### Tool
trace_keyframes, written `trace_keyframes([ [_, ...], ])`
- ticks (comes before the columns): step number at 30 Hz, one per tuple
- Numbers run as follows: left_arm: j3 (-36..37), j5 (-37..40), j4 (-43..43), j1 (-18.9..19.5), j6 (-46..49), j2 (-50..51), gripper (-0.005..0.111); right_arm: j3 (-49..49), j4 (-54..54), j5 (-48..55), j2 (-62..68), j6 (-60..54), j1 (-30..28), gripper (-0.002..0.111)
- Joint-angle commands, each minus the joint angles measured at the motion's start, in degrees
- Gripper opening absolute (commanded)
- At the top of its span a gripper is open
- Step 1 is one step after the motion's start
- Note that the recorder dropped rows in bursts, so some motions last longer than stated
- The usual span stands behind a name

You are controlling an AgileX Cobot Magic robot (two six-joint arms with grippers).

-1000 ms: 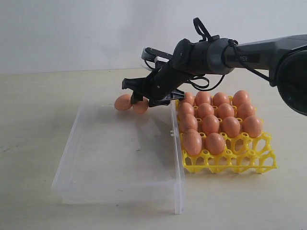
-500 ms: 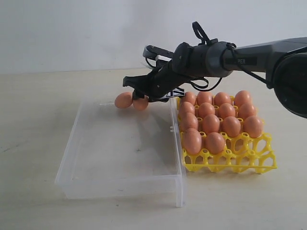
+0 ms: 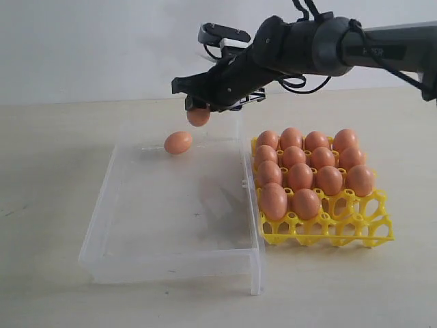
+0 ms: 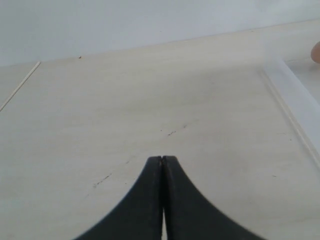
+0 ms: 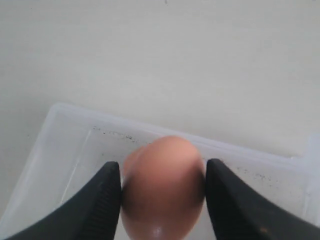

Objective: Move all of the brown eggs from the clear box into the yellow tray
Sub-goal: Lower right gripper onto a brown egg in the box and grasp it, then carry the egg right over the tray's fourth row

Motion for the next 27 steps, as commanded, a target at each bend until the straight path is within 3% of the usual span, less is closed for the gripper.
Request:
trace_keyframes([
  [1,-0.23,-0.52,-0.14,-0.34,-0.27,0.04,0.0,0.42,-0.69,1.59,-3.62,-2.61,0.02,0.0],
  [6,-0.23,-0.52,-0.14,-0.34,-0.27,0.04,0.0,9.67,-0.69,-7.51,-10.32,-2.97,0.02,0.0],
  [18,-0.23,-0.52,-0.14,-0.34,-0.27,0.04,0.0,47.86,0.55,-35.93,-35.46,-8.9,0.02,0.0],
  [27,-0.23,-0.52,-0.14,-0.34,-0.27,0.04,0.0,67.74,0.82,-39.4,-49.33,-8.9,0.02,0.0],
])
